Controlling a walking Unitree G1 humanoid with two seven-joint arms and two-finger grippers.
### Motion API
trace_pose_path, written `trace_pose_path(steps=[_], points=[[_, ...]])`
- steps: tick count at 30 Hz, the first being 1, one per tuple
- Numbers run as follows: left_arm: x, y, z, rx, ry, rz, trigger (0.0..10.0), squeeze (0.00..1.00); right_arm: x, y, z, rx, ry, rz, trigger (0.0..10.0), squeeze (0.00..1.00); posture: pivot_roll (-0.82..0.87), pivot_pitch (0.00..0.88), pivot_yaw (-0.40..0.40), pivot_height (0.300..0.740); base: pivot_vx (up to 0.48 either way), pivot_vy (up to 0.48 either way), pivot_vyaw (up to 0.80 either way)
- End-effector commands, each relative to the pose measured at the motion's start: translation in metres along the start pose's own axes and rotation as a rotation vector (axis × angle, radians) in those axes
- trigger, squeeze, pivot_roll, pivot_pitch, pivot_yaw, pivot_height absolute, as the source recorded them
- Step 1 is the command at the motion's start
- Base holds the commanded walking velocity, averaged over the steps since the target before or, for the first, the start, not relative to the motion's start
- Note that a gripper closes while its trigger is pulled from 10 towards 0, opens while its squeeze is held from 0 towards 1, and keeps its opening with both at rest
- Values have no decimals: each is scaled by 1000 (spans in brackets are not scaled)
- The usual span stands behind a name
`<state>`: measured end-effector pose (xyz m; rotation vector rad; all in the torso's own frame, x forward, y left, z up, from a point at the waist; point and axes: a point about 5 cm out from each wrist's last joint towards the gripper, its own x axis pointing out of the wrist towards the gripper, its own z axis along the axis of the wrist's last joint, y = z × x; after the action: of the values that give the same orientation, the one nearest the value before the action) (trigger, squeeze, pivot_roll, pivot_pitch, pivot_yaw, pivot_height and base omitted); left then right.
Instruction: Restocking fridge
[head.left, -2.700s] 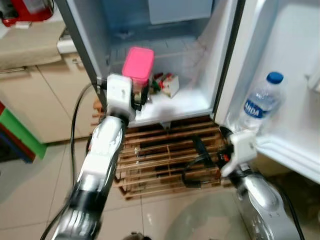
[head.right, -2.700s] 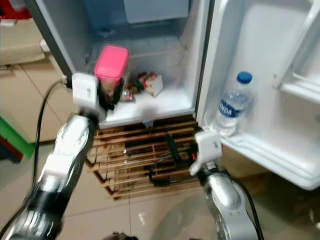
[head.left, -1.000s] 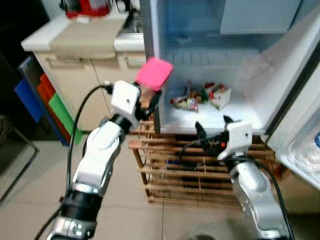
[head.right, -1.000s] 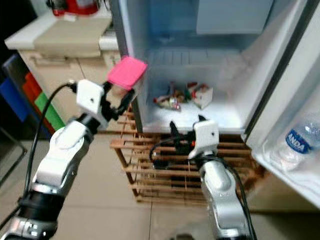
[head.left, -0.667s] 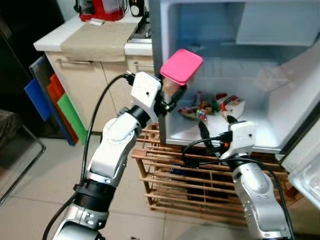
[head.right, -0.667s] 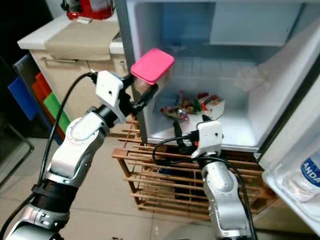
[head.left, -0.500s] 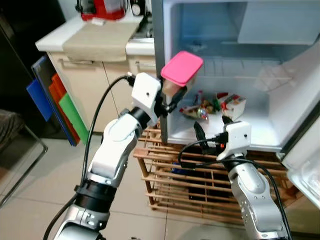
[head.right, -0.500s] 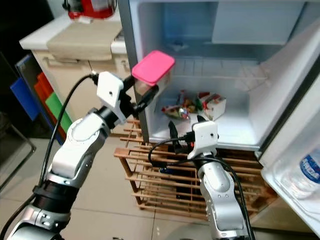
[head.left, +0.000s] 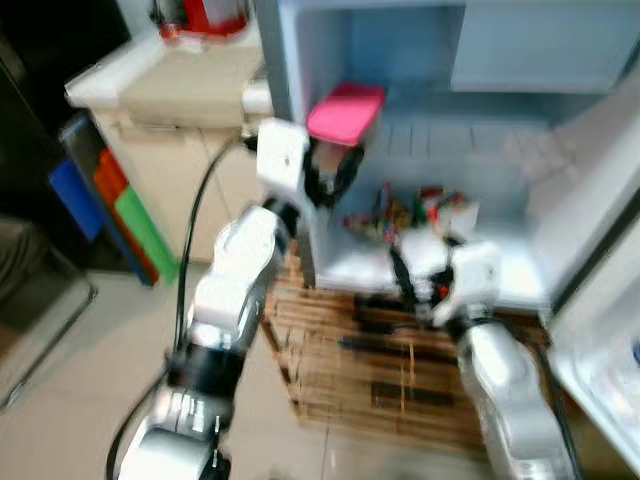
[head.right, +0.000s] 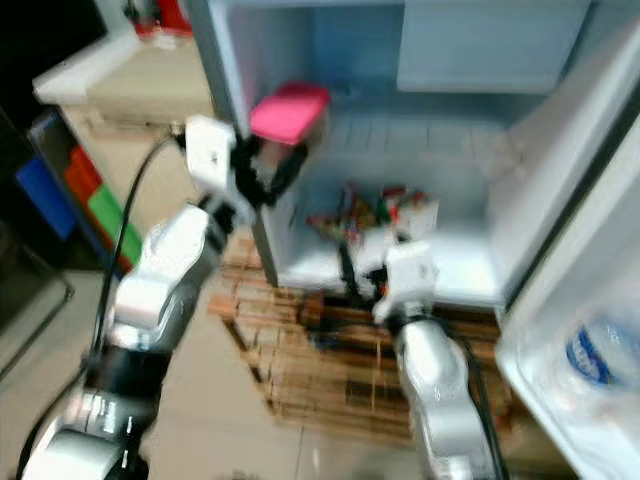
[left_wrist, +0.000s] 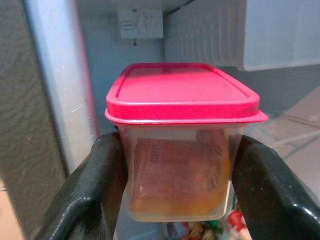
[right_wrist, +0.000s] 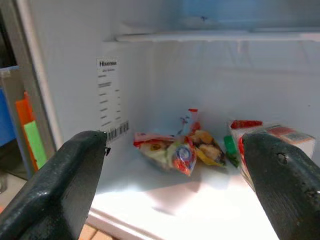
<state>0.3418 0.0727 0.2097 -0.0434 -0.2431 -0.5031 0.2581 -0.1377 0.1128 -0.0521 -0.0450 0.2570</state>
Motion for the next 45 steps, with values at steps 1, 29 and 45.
trace_pose_path(steps=[1, 29, 45], points=[[1, 18, -4, 22, 34, 69, 10000, 0, -2, 0, 4, 2, -14, -5, 10000, 0, -107, 0, 93, 740, 0, 0, 0], [62, -35, -7, -153, 60, 110, 10000, 0, -30, 13, 4, 0, 27, -22, 10000, 0, -172, 74, 159, 740, 0, 0, 0], [-16, -38, -35, -117, 105, -168, 10000, 0, -45, -3, 14, -12, 16, -212, 10000, 0, -166, 13, 125, 740, 0, 0, -77]])
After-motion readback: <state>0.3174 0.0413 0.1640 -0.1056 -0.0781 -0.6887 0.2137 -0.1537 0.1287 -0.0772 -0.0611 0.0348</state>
